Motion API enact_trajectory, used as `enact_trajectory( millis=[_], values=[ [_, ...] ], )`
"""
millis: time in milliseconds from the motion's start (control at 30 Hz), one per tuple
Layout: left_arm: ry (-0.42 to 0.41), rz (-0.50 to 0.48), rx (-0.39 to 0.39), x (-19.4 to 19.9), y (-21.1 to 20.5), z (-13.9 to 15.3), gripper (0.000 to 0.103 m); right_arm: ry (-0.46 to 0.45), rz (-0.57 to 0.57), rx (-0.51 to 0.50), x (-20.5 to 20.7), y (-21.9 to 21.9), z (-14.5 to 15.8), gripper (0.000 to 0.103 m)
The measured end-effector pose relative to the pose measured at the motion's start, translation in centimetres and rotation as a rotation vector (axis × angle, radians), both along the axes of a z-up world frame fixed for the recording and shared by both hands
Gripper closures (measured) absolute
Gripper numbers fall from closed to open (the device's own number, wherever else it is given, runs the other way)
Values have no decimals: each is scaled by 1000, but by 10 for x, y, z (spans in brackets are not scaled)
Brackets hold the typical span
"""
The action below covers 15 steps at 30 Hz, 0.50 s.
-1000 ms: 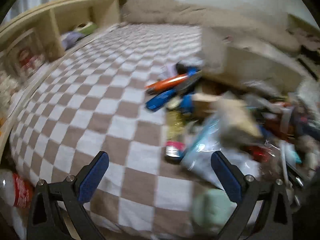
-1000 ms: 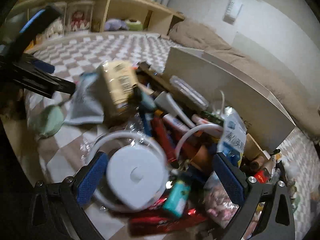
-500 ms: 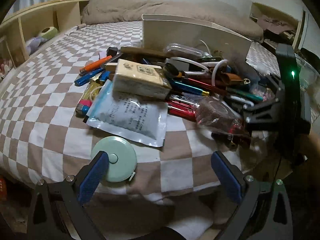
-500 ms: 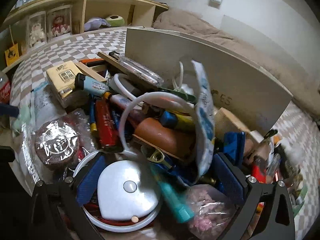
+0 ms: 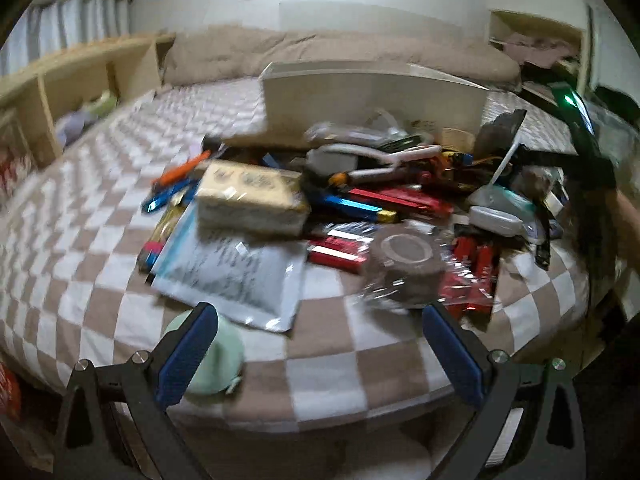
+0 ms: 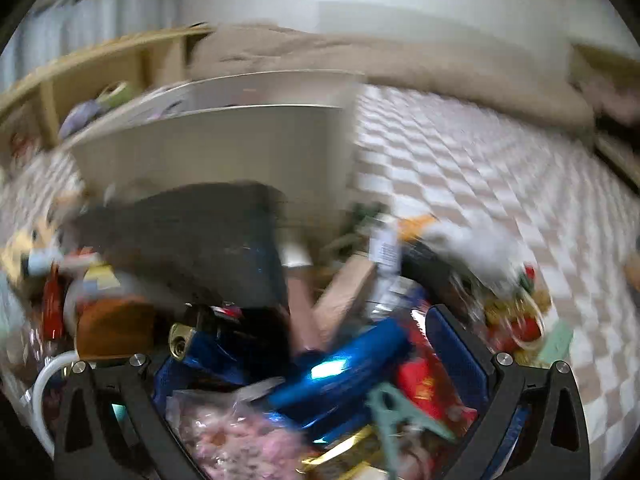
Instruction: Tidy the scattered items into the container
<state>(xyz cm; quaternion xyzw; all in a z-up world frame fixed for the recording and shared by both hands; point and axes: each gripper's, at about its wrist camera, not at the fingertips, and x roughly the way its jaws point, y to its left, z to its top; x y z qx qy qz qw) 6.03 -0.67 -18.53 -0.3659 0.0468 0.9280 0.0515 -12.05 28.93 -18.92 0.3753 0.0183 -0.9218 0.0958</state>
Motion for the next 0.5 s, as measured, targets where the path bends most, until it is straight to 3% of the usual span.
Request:
enact_trajectory(
  millis=[100,233,333,433,500],
  values=[
    [45,-60,-31,4,23,3,0,-11,-49,-48,-10,24,1,0],
    [81,-147,-59,3,61,3,0,-30,-141,-36,-21,53,9,0],
    [103,-179,-149,-5,89,-6,0,-60,-164,-16,-26,70,19,0],
    [71,-145,-318,-20,111,-23,0,-81,-157,49,-26,82,33,0],
    [76,-131,-329,-27,111,-25,0,-96,-155,72,-23,88,41,0]
  ],
)
